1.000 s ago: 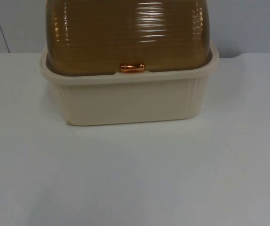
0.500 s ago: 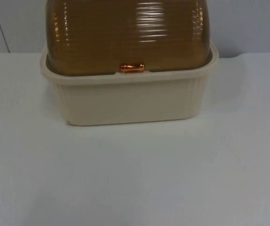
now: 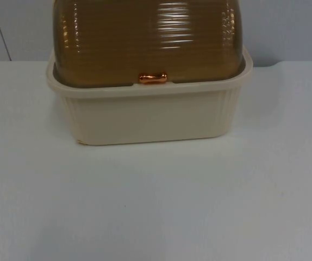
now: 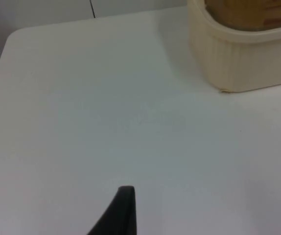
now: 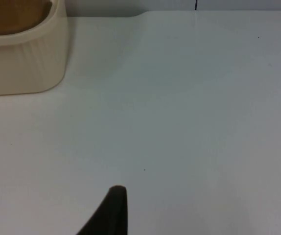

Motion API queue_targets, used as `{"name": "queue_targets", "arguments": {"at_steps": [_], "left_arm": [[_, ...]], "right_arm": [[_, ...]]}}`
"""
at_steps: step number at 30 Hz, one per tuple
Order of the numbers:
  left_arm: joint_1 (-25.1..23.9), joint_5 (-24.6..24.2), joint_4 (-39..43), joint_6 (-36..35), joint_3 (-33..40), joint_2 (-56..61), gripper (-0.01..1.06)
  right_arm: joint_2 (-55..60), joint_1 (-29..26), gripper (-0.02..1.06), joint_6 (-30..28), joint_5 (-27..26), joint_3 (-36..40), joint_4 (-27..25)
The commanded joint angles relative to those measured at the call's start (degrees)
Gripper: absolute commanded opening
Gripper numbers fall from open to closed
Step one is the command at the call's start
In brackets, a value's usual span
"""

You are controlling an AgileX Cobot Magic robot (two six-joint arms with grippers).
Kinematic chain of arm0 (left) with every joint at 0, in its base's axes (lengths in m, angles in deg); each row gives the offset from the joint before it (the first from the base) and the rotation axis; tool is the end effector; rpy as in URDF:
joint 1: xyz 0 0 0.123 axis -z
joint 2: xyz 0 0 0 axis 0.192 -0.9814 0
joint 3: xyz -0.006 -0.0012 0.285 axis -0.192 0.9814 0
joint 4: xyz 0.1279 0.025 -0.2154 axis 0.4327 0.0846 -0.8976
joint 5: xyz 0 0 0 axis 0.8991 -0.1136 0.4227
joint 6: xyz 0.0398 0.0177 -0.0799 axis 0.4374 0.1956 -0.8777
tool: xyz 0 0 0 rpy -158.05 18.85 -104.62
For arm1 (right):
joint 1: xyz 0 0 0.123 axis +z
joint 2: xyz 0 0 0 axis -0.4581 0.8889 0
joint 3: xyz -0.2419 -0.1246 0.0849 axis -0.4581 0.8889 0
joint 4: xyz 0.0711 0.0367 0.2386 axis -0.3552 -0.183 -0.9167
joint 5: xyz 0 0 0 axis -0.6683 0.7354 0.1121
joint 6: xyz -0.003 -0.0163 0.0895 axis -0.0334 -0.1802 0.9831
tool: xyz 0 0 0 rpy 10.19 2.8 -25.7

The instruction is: Open the box lid with the left hand, place the block into the box with the right hand, then close the box lid with the left hand.

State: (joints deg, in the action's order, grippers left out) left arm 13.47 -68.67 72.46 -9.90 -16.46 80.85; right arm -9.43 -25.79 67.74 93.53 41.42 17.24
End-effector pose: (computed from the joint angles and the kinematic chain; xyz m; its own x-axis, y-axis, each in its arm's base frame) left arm -0.0056 -0.0013 0.2751 -0.4752 0.0887 -0.8754 0.0887 0.9947 0.0526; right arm -0.0077 -0.0014 0.2794 -0.4689 -0.0197 -0.8830 -0.0163 0.9998 -0.0137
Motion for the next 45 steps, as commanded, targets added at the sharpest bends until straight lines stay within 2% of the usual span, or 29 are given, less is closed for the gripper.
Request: {"name": "queue_targets", "arguments": {"at_steps": [1, 40, 45], "left_arm": [[0.3, 0.6, 0.3, -0.4, 0.2, 0.1, 1.05], [0.2, 0.6, 0.3, -0.8, 0.2, 0.1, 1.05], [-4.2, 0.6, 0.6, -0.8, 0.2, 0.1, 1.05]], "right_arm": [[-0.1, -0.1, 1.05, -0.6, -0.6, 0.1, 0.0], [-0.1, -0.1, 1.05, -0.6, -0.6, 0.1, -0.1], [-0.1, -0.1, 1.05, -0.6, -0.6, 0.1, -0.1]]}}
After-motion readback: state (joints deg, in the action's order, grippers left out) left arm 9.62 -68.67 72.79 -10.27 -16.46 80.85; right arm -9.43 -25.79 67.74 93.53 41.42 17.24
